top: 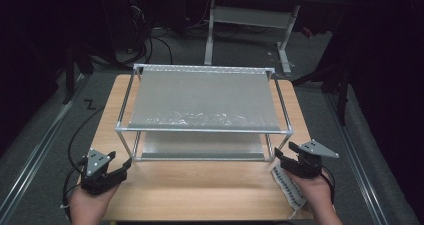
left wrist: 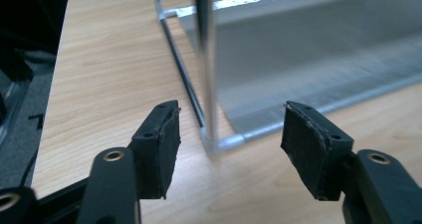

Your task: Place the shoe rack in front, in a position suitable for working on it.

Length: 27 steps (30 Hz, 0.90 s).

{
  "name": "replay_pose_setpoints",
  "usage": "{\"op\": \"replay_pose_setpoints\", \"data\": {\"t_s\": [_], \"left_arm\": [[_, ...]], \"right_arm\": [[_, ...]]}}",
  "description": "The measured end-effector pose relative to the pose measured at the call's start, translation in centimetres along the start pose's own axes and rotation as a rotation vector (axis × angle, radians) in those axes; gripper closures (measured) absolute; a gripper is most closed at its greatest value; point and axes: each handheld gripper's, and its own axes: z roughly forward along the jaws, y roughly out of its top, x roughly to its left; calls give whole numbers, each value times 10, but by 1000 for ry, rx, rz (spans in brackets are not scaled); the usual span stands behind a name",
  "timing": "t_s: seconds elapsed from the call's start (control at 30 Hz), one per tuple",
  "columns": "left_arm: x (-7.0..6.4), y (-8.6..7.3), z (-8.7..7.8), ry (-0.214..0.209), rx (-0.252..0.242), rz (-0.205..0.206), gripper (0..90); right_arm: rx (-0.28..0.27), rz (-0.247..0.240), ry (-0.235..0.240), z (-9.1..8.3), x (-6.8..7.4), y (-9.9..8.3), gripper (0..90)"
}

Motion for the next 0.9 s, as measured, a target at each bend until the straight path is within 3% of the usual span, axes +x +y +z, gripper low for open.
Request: {"op": "replay_pose_setpoints", "data": {"t_s": [0.1, 0.2, 0.3, 0.37, 0.4, 0.5, 0.6, 0.63, 0.73, 0.83, 0.9], "left_arm": [[8, 4, 6, -3, -4, -5, 443], [20, 11, 11, -45, -6, -37, 471], [24, 15, 13, -30, -12, -34, 495], [24, 17, 14, -24, -12, -33, 493], [23, 19, 15, -8, -14, -14, 501], [21, 21, 17, -9, -19, 9, 550], [19, 23, 20, -22, -18, 11, 571], [18, 24, 21, -36, -19, 4, 606], [17, 25, 22, -52, -31, -9, 644], [14, 26, 24, -75, -36, -5, 766], [10, 26, 25, -61, -31, 29, 774]], "right_arm": [[-5, -24, -6, 2, 1, 2, 443], [17, -4, -13, 11, -2, 5, 444], [30, -27, -21, 18, -1, 8, 505], [38, -34, -23, 19, -1, 9, 515], [43, -43, -33, 19, -2, 11, 590], [43, -43, -31, 18, -3, 13, 654], [46, -34, -3, 17, -4, 14, 730], [45, -47, 4, 18, -3, 14, 794], [44, -55, -3, 19, -3, 15, 798], [40, -50, -11, 22, -5, 17, 802], [42, -48, -18, 24, -6, 18, 802]]}}
